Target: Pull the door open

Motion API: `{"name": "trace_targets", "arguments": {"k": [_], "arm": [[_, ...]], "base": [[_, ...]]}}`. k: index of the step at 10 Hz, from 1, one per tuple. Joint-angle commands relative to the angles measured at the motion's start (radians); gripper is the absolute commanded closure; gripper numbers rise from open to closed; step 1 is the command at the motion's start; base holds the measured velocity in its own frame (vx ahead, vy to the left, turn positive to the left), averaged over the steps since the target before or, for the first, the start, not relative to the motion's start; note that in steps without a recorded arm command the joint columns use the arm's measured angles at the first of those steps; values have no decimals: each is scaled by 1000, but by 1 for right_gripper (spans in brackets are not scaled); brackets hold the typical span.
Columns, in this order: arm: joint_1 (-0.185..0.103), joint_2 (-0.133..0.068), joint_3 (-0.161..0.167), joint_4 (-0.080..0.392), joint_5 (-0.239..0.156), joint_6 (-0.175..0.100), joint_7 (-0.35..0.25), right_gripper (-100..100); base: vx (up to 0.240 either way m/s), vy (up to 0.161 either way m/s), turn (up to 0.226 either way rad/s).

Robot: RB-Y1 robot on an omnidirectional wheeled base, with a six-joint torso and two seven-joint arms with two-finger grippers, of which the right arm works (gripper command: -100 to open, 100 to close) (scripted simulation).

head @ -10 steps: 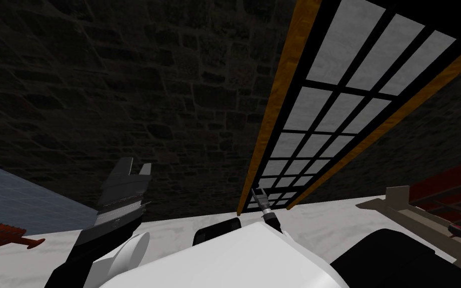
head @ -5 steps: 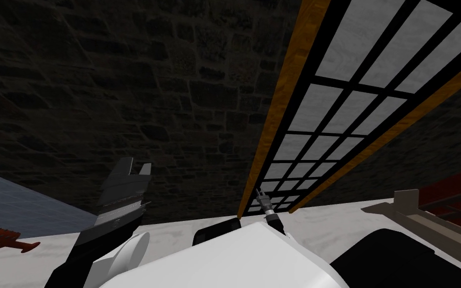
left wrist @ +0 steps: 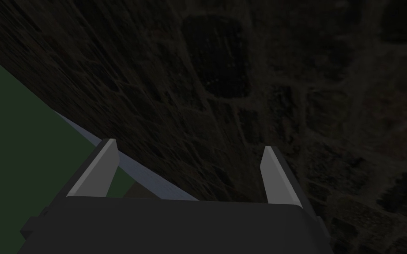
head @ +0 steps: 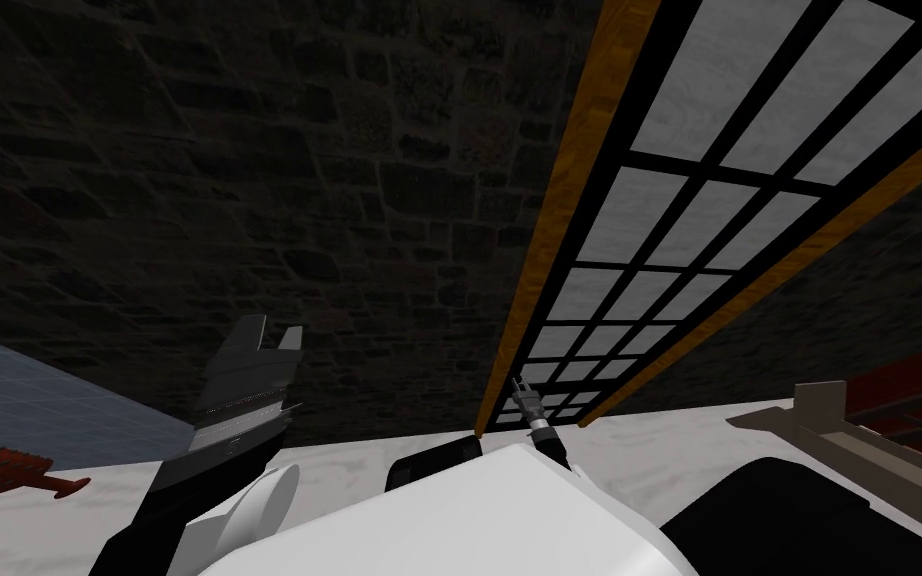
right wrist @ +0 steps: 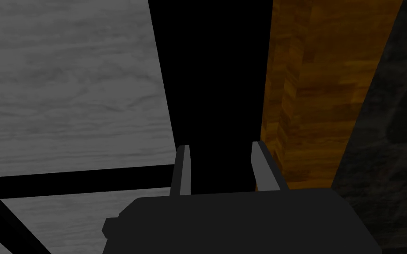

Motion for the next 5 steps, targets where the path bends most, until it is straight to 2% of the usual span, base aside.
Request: {"name": "trace_targets", "arguments": {"k": [1, 5], "arm": [[-4, 1, 4, 3, -7, 1, -34, 100], [-12, 0, 8, 9, -21, 3, -94, 100]], "base": [[-54, -11, 40], [-45, -9, 33]]}}
